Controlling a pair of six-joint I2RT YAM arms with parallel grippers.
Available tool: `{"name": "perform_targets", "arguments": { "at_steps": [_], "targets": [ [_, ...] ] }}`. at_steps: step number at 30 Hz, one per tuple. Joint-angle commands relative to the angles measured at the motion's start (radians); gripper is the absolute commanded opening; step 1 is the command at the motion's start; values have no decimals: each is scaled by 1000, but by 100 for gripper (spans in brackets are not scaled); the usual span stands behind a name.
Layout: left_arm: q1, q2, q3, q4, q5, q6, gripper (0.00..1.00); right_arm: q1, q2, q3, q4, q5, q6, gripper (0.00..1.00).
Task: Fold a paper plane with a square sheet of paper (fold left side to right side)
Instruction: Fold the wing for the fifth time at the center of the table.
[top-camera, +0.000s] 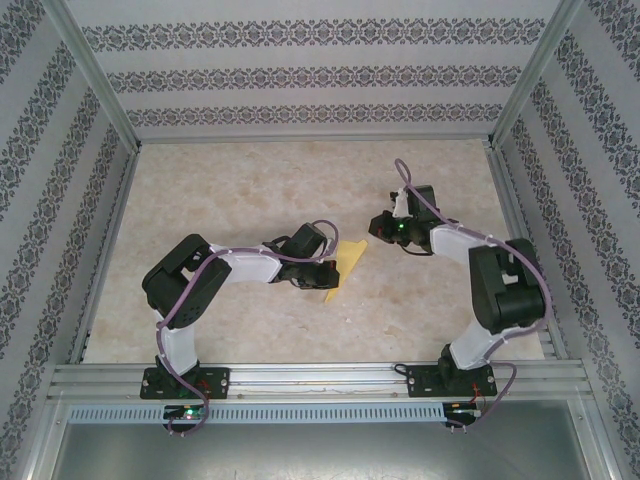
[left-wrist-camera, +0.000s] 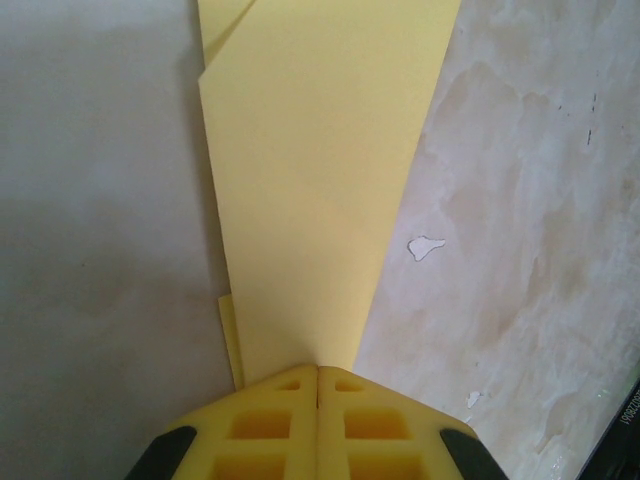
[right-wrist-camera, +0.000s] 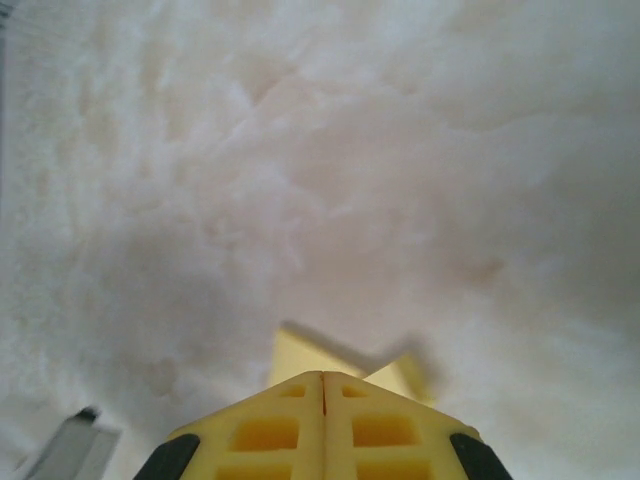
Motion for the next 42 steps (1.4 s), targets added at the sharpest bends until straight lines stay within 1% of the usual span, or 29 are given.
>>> {"name": "perform_targets", "arguments": {
  "at_steps": [1, 7, 12, 17, 23, 27, 30, 34, 36, 42],
  "targets": [
    [-1, 27, -53, -148, -101, 13, 0, 70, -51, -81, -8, -6, 61, 0],
    [-1, 24, -49, -141, -99, 13, 0, 209, -32, -144, 83, 23, 182, 0],
    [-1, 24, -51, -134, -95, 8, 0, 252, 22, -148, 110, 48, 223, 0],
    [-1, 19, -51, -122, -88, 4, 0, 259, 62, -159, 107, 58, 229, 0],
    [2, -18, -33, -116, -74, 4, 0, 243, 99, -190, 78, 68, 203, 0],
    [13, -60, 2, -100, -6, -2, 7, 219, 140, -211, 77, 54, 171, 0],
    [22, -99, 31, -87, 40, -11, 9, 210, 161, -217, 80, 49, 157, 0],
    [29, -143, 45, -107, 78, -19, 9, 210, 180, -212, 87, 38, 154, 0],
    [29, -156, 34, -116, 97, -26, 7, 209, 183, -210, 87, 40, 153, 0],
    [29, -150, -22, -59, 175, -72, 4, 210, 195, -208, 81, 48, 145, 0]
  ]
}}
